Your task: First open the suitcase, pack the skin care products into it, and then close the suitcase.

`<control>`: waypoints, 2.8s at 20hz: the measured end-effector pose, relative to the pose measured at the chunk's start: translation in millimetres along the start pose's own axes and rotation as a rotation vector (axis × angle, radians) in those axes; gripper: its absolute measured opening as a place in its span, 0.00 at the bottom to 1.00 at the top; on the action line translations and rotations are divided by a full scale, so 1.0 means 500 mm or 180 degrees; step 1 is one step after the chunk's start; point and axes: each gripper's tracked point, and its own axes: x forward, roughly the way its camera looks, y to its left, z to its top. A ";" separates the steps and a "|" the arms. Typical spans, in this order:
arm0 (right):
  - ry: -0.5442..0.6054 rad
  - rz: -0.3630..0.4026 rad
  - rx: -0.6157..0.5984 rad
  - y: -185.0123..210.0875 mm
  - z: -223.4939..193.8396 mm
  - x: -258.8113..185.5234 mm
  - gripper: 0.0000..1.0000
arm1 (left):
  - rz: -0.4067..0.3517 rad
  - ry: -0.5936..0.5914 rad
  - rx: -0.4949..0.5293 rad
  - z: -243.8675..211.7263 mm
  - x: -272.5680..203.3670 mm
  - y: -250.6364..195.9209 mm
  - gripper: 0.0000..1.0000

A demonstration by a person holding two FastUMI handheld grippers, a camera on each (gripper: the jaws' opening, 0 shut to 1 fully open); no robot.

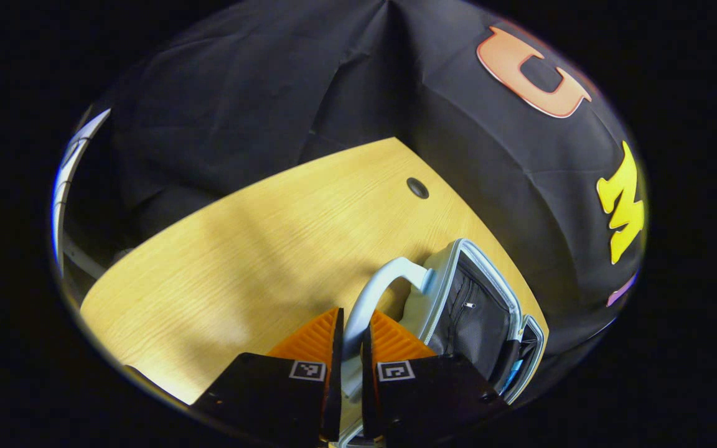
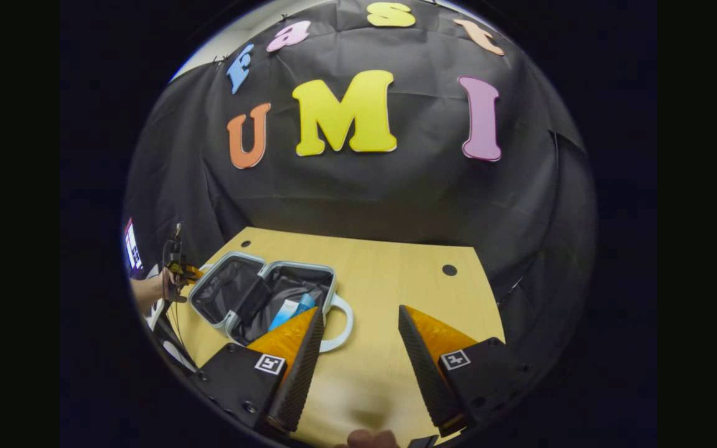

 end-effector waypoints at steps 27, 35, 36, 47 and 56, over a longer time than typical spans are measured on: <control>-0.0478 -0.0965 0.0318 -0.436 -0.040 -0.262 0.72 | -0.1055 -0.1173 0.1956 -0.358 -0.330 -0.890 0.13; -0.0273 -0.1346 0.0242 -0.510 -0.090 -0.315 0.68 | -0.1035 -0.0569 0.2394 -0.563 -0.173 -0.927 0.13; -0.0273 -0.1375 0.0229 -0.515 -0.090 -0.318 0.72 | -0.1022 -0.0521 0.2437 -0.578 -0.153 -0.927 0.13; -0.0311 -0.1281 0.0127 -0.493 -0.080 -0.275 0.68 | -0.0566 -0.0486 0.3070 -0.678 -0.089 -0.916 0.19; -0.0740 -0.0823 -0.0067 -0.377 0.037 -0.203 0.71 | -0.1010 -0.1022 0.2509 -0.583 -0.331 -0.935 0.93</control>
